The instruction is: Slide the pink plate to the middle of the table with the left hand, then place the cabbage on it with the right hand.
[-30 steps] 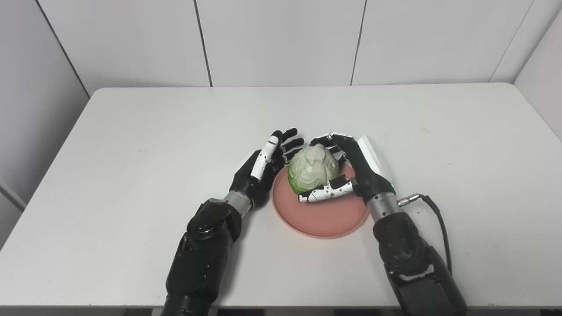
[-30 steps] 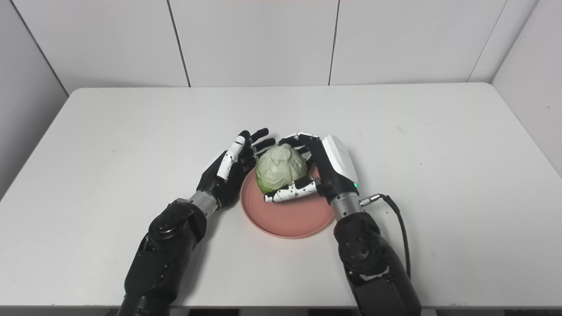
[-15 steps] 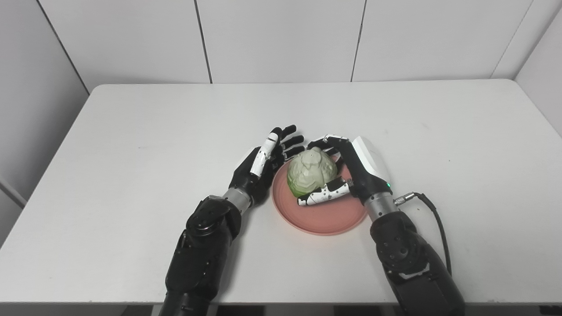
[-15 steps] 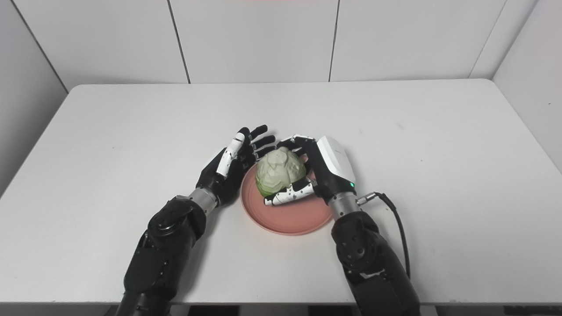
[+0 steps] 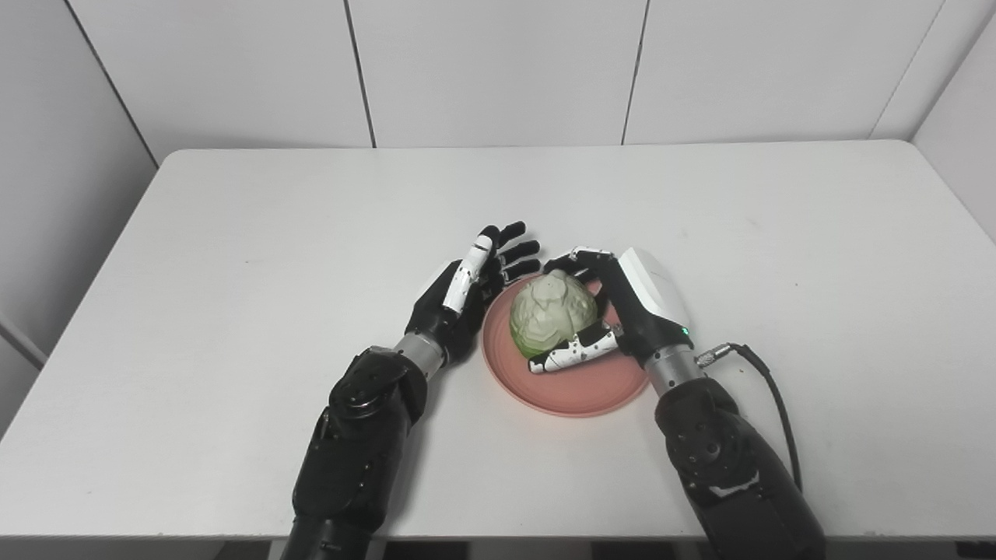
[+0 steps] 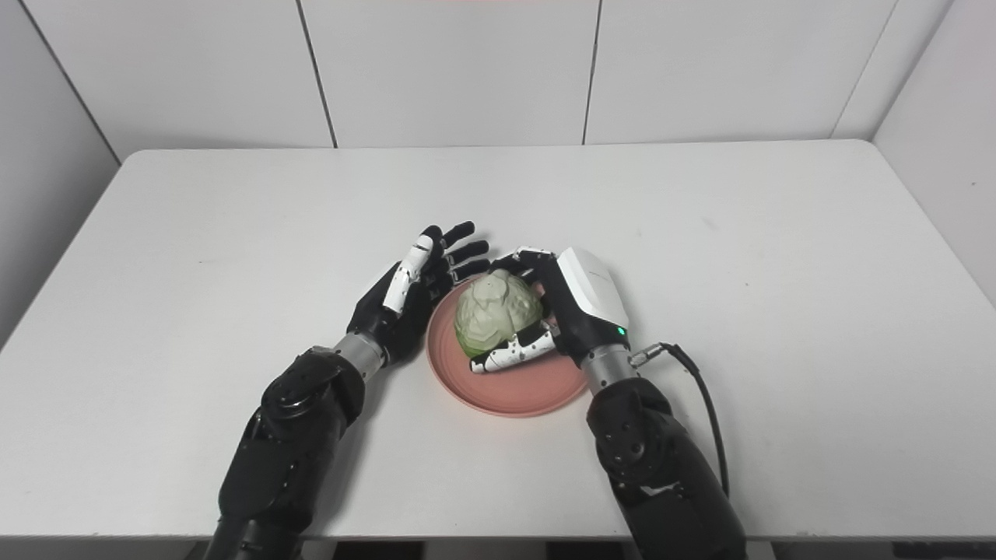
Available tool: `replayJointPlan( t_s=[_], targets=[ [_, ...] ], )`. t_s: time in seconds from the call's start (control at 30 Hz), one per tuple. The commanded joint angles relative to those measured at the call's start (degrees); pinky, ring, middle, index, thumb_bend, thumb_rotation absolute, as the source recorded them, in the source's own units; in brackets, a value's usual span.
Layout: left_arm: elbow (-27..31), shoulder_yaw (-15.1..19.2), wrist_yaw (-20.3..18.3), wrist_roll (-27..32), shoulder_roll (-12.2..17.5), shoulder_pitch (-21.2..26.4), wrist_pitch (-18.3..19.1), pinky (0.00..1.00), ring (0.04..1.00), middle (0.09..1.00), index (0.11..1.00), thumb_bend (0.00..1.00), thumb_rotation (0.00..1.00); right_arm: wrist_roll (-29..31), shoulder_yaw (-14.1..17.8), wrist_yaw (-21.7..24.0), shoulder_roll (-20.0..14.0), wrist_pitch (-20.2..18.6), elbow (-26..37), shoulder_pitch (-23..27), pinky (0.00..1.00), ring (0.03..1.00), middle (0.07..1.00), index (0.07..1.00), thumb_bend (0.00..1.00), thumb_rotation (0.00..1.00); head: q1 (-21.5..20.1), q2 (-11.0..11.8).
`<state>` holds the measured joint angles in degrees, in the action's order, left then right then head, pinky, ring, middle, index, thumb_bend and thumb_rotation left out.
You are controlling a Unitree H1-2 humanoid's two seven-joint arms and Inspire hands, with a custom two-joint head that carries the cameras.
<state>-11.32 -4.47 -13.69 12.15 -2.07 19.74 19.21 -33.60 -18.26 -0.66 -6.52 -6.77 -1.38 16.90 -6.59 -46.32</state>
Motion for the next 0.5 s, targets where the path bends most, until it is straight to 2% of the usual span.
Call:
replayJointPlan(
  t_s=[0.0, 0.17, 0.3, 0.33, 0.37, 0.47],
  targets=[
    [-0.72, 0.21, 0.66, -0.46, 0.66, -0.77, 2.91, 0.87, 0.873, 0.879, 0.902, 0.45, 1.00, -0.22, 0.14, -0.14, 0.09, 1.42, 1.18, 1.55, 0.27, 0.341, 0.426, 0.528, 0.52, 0.00, 0.01, -0.01],
    [-0.79, 0.43, 0.63, -0.16, 0.55, -0.78, 2.94, 0.86, 0.871, 0.877, 0.898, 0.45, 1.00, -0.17, 0.19, 0.43, 0.22, 0.67, 1.37, 1.53, 0.27, 0.344, 0.427, 0.528, 0.52, 0.00, -0.09, 0.14],
    [-0.60, 0.49, 0.68, -0.07, 0.47, -0.81, 3.35, 0.87, 0.878, 0.882, 0.900, 0.45, 1.00, 0.24, 0.27, 2.96, 0.16, -1.57, 2.25, 1.55, 0.31, 0.388, 0.443, 0.526, 0.53, 0.00, -0.07, 0.16],
    [-0.66, 0.42, 0.45, -0.07, 0.60, -0.80, 3.24, 0.87, 0.879, 0.883, 0.901, 0.45, 1.00, 0.00, 0.12, 4.61, 0.08, -3.42, 3.18, 1.63, 0.32, 0.394, 0.446, 0.525, 0.53, 0.00, -0.08, 0.14],
    [-0.70, 0.36, 0.28, -0.06, 0.70, -0.79, 3.17, 0.88, 0.884, 0.889, 0.905, 0.45, 1.00, -0.19, -0.01, 5.83, 0.02, -4.83, 3.89, 1.70, 0.36, 0.457, 0.519, 0.572, 0.74, 0.12, -0.09, 0.13],
    [-0.65, 0.23, 0.12, -0.12, 0.88, -0.76, 3.18, 0.88, 0.882, 0.891, 0.902, 0.45, 1.00, -1.14, -0.74, 9.55, -0.44, -8.44, 6.18, 2.14, 0.43, 0.540, 0.606, 0.641, 0.91, 0.25, -0.04, 0.12]
  ],
)
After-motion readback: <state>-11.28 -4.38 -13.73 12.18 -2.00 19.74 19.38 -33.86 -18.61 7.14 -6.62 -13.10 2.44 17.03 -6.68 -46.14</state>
